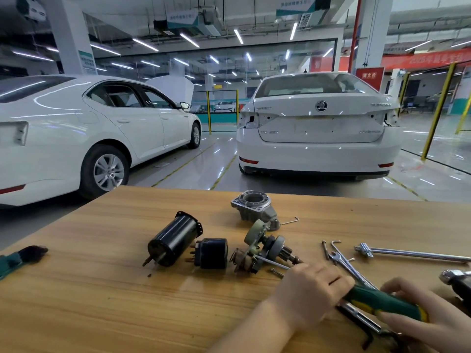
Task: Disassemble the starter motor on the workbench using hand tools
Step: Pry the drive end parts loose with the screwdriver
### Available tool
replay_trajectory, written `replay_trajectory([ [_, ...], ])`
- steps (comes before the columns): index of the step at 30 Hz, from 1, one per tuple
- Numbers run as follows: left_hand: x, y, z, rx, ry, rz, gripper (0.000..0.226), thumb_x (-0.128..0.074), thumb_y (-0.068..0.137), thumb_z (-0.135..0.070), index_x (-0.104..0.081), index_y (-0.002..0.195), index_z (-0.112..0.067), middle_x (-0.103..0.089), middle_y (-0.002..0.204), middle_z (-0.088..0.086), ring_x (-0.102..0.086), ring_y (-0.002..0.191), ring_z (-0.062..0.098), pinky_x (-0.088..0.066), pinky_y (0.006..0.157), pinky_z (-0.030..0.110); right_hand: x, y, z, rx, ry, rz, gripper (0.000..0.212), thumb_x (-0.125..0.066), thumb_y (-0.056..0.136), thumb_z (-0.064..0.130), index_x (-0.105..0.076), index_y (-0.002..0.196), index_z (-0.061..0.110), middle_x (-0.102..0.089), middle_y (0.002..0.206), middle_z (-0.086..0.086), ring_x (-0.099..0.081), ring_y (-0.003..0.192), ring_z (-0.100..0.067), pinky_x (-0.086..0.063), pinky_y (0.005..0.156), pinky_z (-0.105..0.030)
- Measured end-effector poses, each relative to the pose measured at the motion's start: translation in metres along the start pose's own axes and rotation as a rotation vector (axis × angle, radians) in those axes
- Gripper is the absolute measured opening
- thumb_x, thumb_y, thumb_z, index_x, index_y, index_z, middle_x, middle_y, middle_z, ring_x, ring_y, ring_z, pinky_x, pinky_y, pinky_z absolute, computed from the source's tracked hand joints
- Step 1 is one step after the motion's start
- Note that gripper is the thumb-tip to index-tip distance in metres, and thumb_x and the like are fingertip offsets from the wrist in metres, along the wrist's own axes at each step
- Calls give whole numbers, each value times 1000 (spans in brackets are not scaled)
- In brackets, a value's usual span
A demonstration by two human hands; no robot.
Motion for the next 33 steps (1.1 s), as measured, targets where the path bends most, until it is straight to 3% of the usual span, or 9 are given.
replay_trajectory([
  [8, 19, -5, 13, 31, 11, -83, 31, -60, 83, -45, -66, 97, -19, -68, 90, -4, -62, 84, 12, -51, 74, 25, -4, 3, -3, -15, -111, 71, 45, -59, 55, 62, -67, 87, 32, -70, 81, 8, -63, 78, 2, -46, 73, -13],
  [11, 38, -26, 43, 220, 74, -195, 25, -50, 83, -39, -68, 83, -21, -65, 80, -7, -61, 76, 12, -44, 74, 25, -5, 5, -4, 3, -117, 81, 42, -59, 56, 60, -65, 88, 33, -70, 80, 10, -62, 77, 4, -44, 70, -9],
  [13, 50, -45, 68, 390, 129, -257, 18, -60, 78, -35, -68, 75, -20, -62, 75, -6, -61, 73, 15, -42, 74, 26, -6, 5, -3, 7, -104, 87, 41, -58, 56, 60, -65, 88, 35, -69, 81, 18, -62, 77, 5, -44, 67, -9],
  [18, 46, -73, 104, 695, 250, -34, 33, -78, 63, -51, -73, 77, -22, -65, 95, 2, -59, 93, 27, -48, 81, 43, -5, 4, 0, 41, -92, 79, 69, -51, 48, 83, -67, 88, 30, -68, 89, 23, -62, 83, 3, -47, 68, -11],
  [22, 46, -69, 101, 649, 311, -22, 35, -79, 63, -49, -75, 81, -20, -66, 108, 7, -50, 105, 28, -47, 90, 50, -5, 3, -3, 14, -114, 84, 52, -55, 58, 65, -67, 90, 26, -70, 82, 11, -63, 78, 0, -50, 68, -16],
  [26, 57, -62, 93, 555, 278, -167, 30, -84, 57, -41, -72, 74, -19, -68, 101, 7, -40, 100, 24, -51, 83, 48, -3, 1, -4, -22, -63, 59, 65, -52, 50, 84, -67, 88, 32, -70, 81, 14, -62, 77, 0, -49, 70, -22],
  [28, 46, -62, 91, 565, 273, -40, 27, -80, 64, -45, -74, 77, -22, -64, 113, 7, -43, 108, 26, -46, 90, 51, -1, -1, -7, -22, -49, 12, 70, -54, 43, 87, -68, 86, 34, -69, 81, 18, -62, 78, 0, -45, 69, -19],
  [30, 30, -65, 92, 607, 263, 91, 33, -62, 81, -50, -71, 102, -26, -46, 138, 3, -33, 126, 27, -25, 107, 51, -2, -1, -8, -24, -49, 3, 56, -58, 54, 76, -68, 88, 33, -69, 82, 18, -62, 79, -1, -46, 72, -21],
  [33, 19, -71, 95, 678, 212, 107, 38, -50, 89, -50, -65, 115, -26, -34, 145, -3, -21, 132, 22, -13, 109, 40, -3, 1, -9, -18, -55, 29, 44, -58, 62, 65, -69, 89, 32, -69, 85, 17, -62, 80, 0, -47, 72, -21],
])
Point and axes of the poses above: each hand's wrist, its own y-axis towards the middle knuckle, its own x-axis out of the back of the hand, z = x × y, the point moved 6 cm from there along y, towards the middle knuckle
